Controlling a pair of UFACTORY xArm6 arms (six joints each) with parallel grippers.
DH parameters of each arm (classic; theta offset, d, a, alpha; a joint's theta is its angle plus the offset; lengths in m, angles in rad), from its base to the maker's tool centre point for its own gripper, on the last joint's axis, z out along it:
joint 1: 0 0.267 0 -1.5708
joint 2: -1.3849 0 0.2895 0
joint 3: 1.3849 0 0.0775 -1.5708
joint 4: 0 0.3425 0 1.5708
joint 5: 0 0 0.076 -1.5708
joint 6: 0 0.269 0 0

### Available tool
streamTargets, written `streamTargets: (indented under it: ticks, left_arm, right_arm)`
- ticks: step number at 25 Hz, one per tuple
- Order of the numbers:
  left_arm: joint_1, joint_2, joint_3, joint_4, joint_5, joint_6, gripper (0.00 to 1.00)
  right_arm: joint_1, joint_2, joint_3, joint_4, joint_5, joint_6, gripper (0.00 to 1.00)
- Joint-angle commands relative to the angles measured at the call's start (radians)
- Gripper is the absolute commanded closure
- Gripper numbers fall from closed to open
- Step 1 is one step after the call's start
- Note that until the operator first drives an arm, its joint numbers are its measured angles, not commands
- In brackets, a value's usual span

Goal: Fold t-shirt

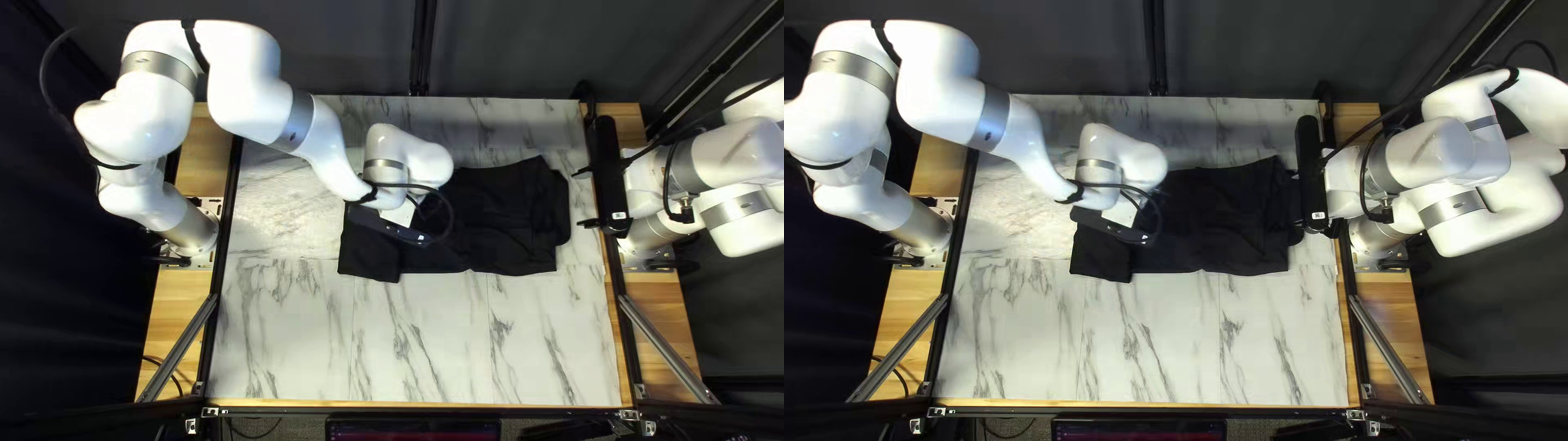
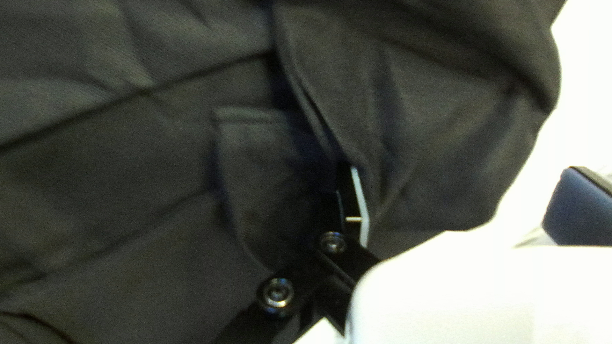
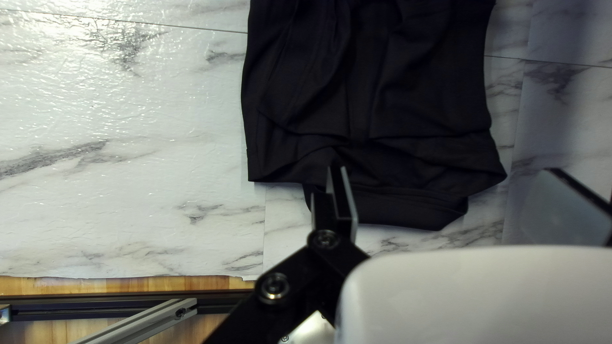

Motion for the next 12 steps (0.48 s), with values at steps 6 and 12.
streamTargets:
  ticks: [6, 12]
  left_arm:
    - [0.019, -0.015, -0.021, 0.058, 0.040, -0.128, 0.00]
    - [0.008, -0.050, -0.009, 0.104, 0.053, -0.331, 0.00]
  right_arm:
    - [0.000, 0.000, 0.000, 0.000, 0.000, 0.000, 0.00]
    - [0.000, 0.000, 0.000, 0.000, 0.000, 0.000, 0.00]
